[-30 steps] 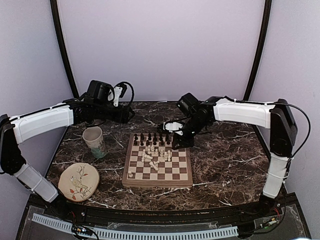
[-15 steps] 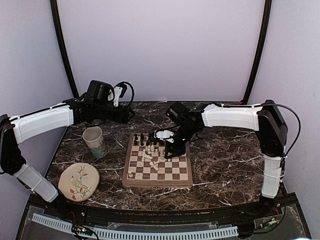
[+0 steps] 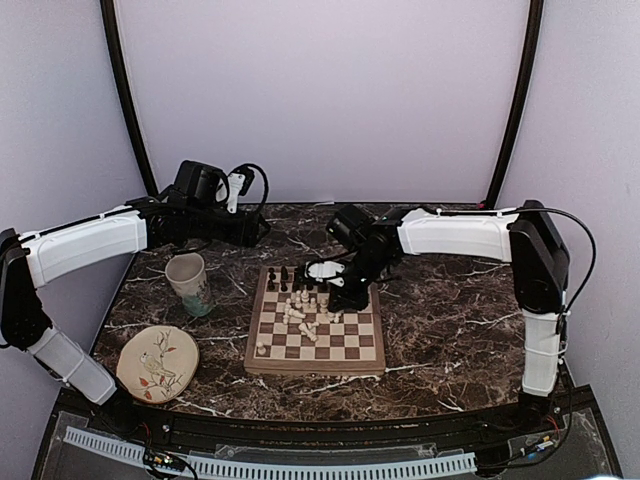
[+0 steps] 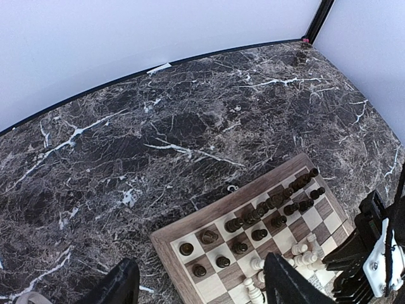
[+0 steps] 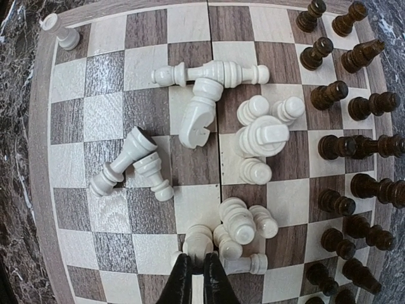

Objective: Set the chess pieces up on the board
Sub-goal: Pick up the knight from the chessboard, then place the knight on b1.

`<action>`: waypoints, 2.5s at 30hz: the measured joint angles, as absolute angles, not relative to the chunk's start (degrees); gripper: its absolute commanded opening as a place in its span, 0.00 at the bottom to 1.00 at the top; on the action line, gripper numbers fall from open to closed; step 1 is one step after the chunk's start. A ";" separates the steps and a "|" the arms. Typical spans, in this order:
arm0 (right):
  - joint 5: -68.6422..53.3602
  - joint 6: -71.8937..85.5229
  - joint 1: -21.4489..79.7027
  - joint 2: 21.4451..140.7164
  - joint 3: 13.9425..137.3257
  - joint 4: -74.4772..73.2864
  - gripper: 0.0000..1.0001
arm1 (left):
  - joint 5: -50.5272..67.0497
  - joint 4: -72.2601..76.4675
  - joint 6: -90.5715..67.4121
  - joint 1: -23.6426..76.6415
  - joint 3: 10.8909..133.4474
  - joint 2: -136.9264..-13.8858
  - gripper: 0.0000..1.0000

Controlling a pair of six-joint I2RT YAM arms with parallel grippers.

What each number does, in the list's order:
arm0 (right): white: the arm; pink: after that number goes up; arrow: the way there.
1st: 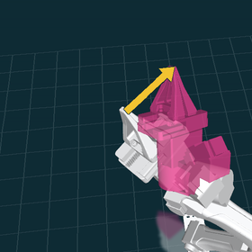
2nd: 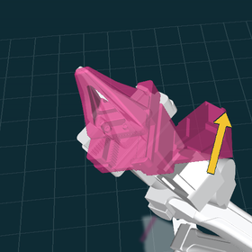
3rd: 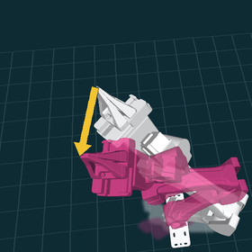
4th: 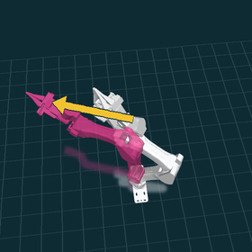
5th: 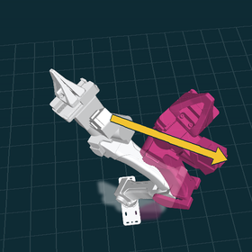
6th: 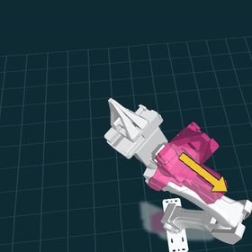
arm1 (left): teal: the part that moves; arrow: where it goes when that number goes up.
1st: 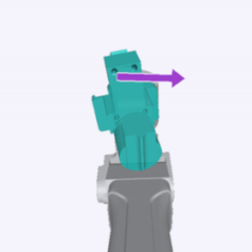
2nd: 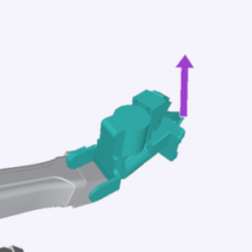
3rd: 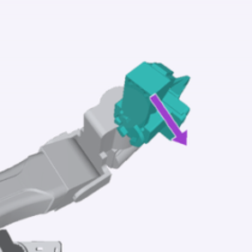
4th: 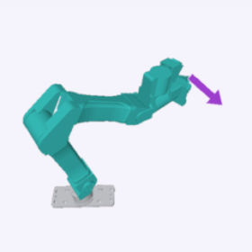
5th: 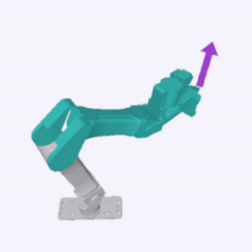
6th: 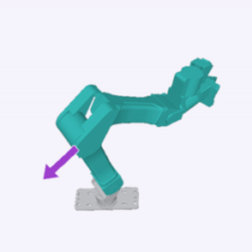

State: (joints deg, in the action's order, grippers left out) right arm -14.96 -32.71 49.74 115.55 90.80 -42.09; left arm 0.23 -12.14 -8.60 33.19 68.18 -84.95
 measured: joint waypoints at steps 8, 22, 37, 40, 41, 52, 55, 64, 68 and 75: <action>-17.82 -34.06 51.11 115.55 91.61 -44.05 0.00 | 0.47 -12.14 -8.60 33.21 68.18 -84.95 0.70; -16.58 -35.81 55.59 115.55 91.35 -44.95 0.19 | 1.10 -12.14 -8.60 33.19 68.18 -84.95 0.70; -14.28 -35.94 56.34 116.46 91.26 -44.99 0.19 | 1.76 -12.14 -8.60 33.19 68.18 -84.95 0.69; -14.33 -35.92 56.38 117.10 91.70 -45.01 0.17 | 1.96 -12.14 -8.60 33.19 68.18 -84.95 0.70; -14.33 -35.92 56.45 117.23 91.96 -45.06 0.16 | 1.98 -12.14 -8.60 33.19 68.18 -84.95 0.70; -15.05 -36.36 57.21 117.45 92.55 -46.00 0.06 | 2.20 -12.16 -8.60 33.19 68.18 -84.95 0.70; -15.22 -36.84 57.87 117.21 92.55 -47.24 0.06 | 2.24 -12.16 -8.60 33.19 68.18 -84.95 0.69; -15.16 -37.80 62.15 116.66 93.38 -50.63 0.06 | 2.31 -12.16 -8.60 33.19 68.18 -84.95 0.70; -14.02 -37.41 63.35 117.38 97.56 -50.70 0.06 | 2.26 -12.19 -8.60 33.19 68.18 -84.95 0.70; -13.34 -36.99 63.88 120.95 104.75 -50.09 0.06 | 1.41 -12.49 -8.60 33.19 68.18 -84.20 0.70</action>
State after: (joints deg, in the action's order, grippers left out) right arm -13.34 -36.99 63.88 120.95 104.75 -50.09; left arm 1.41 -12.49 -8.60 33.19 68.18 -84.20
